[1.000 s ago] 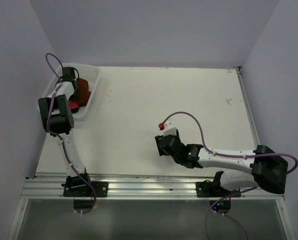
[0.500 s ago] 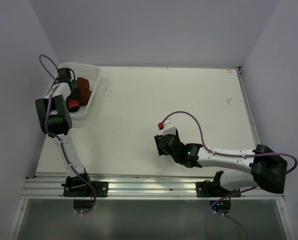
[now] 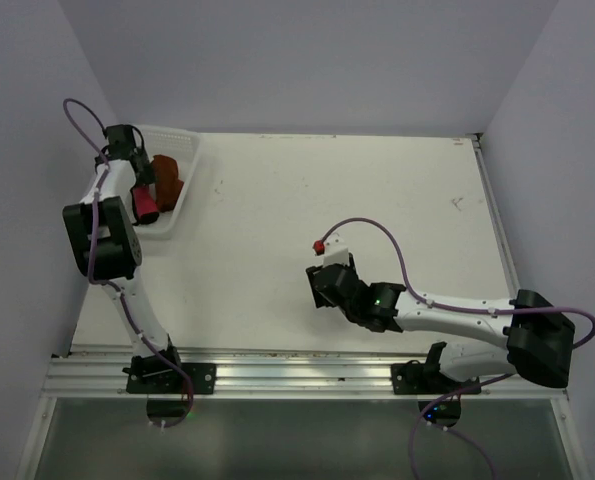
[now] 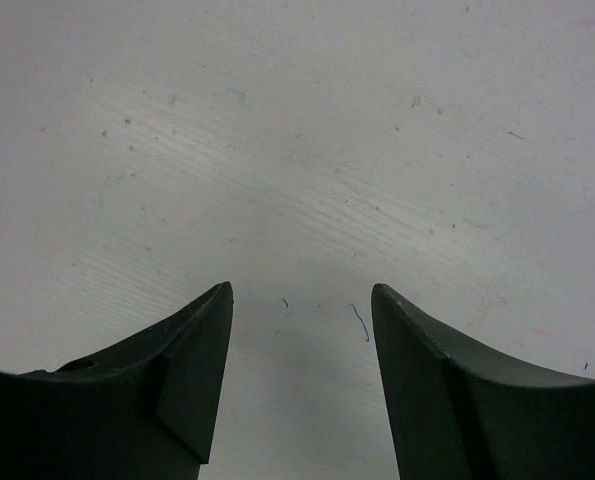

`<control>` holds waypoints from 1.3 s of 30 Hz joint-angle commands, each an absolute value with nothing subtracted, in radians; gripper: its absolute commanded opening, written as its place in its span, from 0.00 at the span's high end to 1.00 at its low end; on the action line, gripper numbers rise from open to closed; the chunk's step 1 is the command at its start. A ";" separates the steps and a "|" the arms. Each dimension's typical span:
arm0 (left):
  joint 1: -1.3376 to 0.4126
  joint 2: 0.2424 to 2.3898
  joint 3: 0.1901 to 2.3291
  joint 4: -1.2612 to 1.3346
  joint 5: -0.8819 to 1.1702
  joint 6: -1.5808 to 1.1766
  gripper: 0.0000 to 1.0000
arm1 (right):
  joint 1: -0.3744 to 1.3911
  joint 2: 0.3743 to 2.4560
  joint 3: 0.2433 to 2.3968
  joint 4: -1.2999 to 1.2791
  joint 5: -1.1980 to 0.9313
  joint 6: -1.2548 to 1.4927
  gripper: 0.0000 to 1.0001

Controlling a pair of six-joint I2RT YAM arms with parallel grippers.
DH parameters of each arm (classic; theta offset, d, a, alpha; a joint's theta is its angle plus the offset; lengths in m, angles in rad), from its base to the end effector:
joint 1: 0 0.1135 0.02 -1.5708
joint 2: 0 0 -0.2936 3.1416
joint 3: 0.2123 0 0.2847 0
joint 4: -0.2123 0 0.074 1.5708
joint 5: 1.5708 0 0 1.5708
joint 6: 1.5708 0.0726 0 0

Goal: Roll the towels
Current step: Place the rolled towel into the container

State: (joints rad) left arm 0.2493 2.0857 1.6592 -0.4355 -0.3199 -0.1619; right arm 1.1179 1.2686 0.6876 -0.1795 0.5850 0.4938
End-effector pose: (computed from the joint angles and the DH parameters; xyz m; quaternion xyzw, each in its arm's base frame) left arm 0.5136 0.1543 0.2000 -0.2431 0.8951 0.1642 0.3357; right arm 0.1654 0.2483 0.1985 -0.1620 0.8724 0.0888 0.4525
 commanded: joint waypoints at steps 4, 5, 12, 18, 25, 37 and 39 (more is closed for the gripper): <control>0.252 1.892 1.671 -0.373 -0.255 -0.202 0.18 | 1.114 1.232 0.772 -0.236 0.600 0.457 0.37; 0.252 1.866 1.669 -0.367 -0.233 -0.209 0.18 | 1.109 1.232 0.778 -0.233 0.591 0.451 0.36; 0.235 1.478 1.453 -0.272 -0.005 -0.299 0.00 | 0.881 1.264 0.813 -0.228 0.345 0.508 0.35; 0.117 1.130 1.105 -0.204 0.075 -0.315 0.00 | 0.590 1.247 0.936 -0.302 0.157 0.534 0.34; -0.017 0.937 0.822 -0.088 0.141 -0.313 0.00 | 0.255 1.201 1.005 -0.426 -0.022 0.545 0.30; -0.041 0.930 0.801 -0.124 0.178 -0.298 0.00 | 0.250 1.002 0.954 -0.580 0.221 0.508 0.20; -0.041 0.919 0.798 -0.121 0.178 -0.299 0.00 | 0.250 0.979 0.930 -0.580 0.221 0.508 0.18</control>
State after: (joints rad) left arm -0.0364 0.9493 0.7853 -0.1646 0.1688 -0.3038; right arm 0.2497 1.0199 0.9504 -0.5373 0.1852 0.5213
